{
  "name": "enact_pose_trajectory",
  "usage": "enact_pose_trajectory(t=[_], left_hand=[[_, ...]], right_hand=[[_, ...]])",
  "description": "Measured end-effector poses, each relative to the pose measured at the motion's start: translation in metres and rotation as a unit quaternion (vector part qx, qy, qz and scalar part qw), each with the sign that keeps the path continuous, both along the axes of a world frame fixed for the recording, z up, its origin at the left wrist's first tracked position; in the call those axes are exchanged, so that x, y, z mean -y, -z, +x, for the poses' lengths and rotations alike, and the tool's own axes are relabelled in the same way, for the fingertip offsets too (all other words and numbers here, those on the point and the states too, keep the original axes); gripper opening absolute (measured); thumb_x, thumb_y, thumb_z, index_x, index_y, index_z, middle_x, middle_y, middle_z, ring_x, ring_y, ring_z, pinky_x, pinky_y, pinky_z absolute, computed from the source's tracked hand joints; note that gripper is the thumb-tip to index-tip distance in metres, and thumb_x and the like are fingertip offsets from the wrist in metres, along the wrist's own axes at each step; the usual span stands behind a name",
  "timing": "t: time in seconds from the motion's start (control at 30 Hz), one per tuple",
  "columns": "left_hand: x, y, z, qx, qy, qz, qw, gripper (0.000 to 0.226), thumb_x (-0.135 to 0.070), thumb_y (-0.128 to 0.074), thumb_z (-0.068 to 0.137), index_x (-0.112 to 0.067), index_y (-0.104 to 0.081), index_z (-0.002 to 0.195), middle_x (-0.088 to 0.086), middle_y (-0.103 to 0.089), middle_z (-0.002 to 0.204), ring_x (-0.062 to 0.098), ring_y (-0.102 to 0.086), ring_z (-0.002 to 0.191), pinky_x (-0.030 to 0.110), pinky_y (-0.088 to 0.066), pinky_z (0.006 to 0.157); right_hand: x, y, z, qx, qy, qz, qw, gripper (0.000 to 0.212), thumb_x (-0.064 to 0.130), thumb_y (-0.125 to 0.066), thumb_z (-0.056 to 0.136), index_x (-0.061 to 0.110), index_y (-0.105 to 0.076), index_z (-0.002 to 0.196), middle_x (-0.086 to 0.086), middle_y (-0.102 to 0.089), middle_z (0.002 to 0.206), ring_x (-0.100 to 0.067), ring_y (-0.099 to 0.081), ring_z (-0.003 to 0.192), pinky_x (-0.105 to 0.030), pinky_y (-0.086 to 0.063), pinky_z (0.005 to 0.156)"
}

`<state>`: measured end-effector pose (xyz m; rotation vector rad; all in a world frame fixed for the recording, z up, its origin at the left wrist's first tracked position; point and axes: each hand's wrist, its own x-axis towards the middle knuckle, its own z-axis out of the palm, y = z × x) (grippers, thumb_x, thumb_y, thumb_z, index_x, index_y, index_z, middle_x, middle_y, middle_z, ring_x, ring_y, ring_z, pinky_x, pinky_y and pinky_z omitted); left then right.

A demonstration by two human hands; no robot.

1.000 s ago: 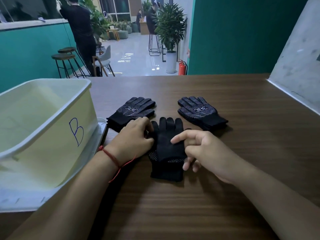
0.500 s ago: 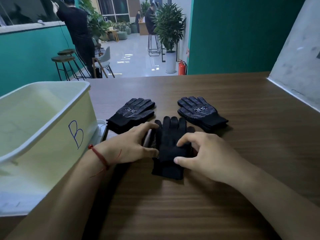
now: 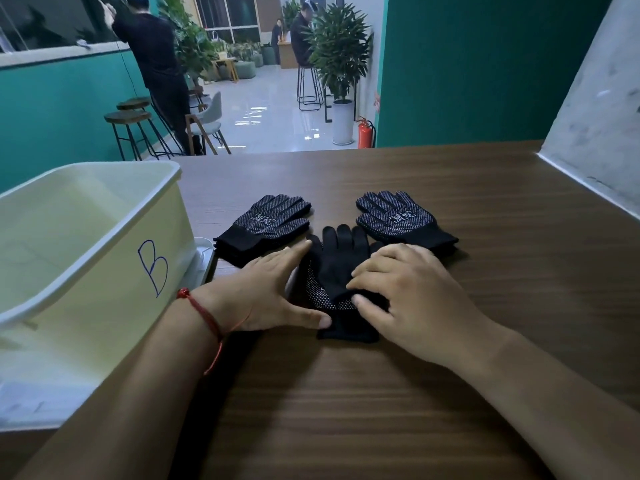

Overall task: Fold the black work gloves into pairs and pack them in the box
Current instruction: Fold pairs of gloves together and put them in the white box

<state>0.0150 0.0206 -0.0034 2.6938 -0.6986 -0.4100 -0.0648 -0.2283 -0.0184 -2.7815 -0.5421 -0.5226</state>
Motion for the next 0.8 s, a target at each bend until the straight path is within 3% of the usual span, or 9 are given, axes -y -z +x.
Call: enact_pose_trajectory(t=[0.1, 0.23, 0.43, 0.6, 0.7, 0.8], left_hand=[[0.004, 0.005, -0.001, 0.012, 0.003, 0.014, 1.000, 0.146, -0.102, -0.053, 0.048, -0.038, 0.001, 0.168, -0.016, -0.008, 0.175, 0.001, 0.001, 0.160, 0.039, -0.003, 0.132], [0.008, 0.009, -0.001, 0.024, 0.000, 0.028, 0.999, 0.144, -0.104, -0.047, 0.049, -0.039, 0.001, 0.167, -0.021, -0.005, 0.174, 0.000, 0.006, 0.160, 0.042, -0.003, 0.132], [0.011, 0.008, -0.002, 0.019, -0.004, 0.049, 0.999, 0.145, -0.104, -0.042, 0.048, -0.035, 0.003, 0.168, -0.022, 0.002, 0.174, -0.001, 0.011, 0.159, 0.044, 0.001, 0.132], [0.009, 0.009, -0.001, 0.024, 0.007, 0.021, 0.999, 0.143, -0.101, -0.049, 0.049, -0.040, 0.004, 0.167, -0.019, -0.004, 0.175, 0.004, 0.005, 0.161, 0.044, -0.002, 0.132], [0.006, 0.010, 0.002, 0.049, 0.024, -0.014, 0.998, 0.135, -0.095, -0.055, 0.052, -0.041, -0.007, 0.167, -0.017, -0.012, 0.174, 0.005, 0.000, 0.161, 0.044, -0.009, 0.132], [0.004, 0.010, 0.004, 0.083, 0.082, -0.089, 0.989, 0.110, -0.075, -0.081, 0.066, -0.039, -0.035, 0.159, -0.017, -0.027, 0.168, 0.005, -0.013, 0.159, 0.036, -0.019, 0.130]], right_hand=[[0.000, -0.003, 0.003, 0.075, -0.009, 0.045, 0.996, 0.025, 0.038, -0.058, 0.100, 0.029, -0.079, 0.109, 0.016, -0.073, 0.114, -0.016, -0.062, 0.120, -0.045, -0.043, 0.113], [-0.002, -0.005, 0.001, 0.092, -0.046, 0.092, 0.990, 0.023, 0.029, -0.063, 0.101, 0.019, -0.079, 0.114, 0.008, -0.076, 0.112, -0.018, -0.068, 0.109, -0.041, -0.052, 0.103], [-0.004, -0.006, -0.005, 0.011, -0.081, 0.121, 0.989, 0.024, 0.032, -0.061, 0.103, 0.025, -0.078, 0.118, 0.016, -0.077, 0.113, -0.002, -0.070, 0.105, -0.030, -0.057, 0.092], [0.004, -0.007, -0.006, -0.070, -0.081, 0.084, 0.991, 0.020, 0.032, -0.066, 0.097, 0.037, -0.073, 0.114, 0.022, -0.071, 0.103, 0.005, -0.061, 0.097, -0.018, -0.049, 0.084], [0.006, -0.007, -0.006, -0.097, -0.092, 0.026, 0.991, 0.037, 0.028, -0.068, 0.089, 0.040, -0.067, 0.123, 0.026, -0.065, 0.117, -0.002, -0.057, 0.113, -0.021, -0.048, 0.095], [0.009, -0.005, -0.003, -0.094, -0.081, 0.016, 0.992, 0.045, 0.021, -0.069, 0.085, 0.041, -0.067, 0.126, 0.026, -0.064, 0.120, -0.003, -0.056, 0.113, -0.021, -0.048, 0.096]])
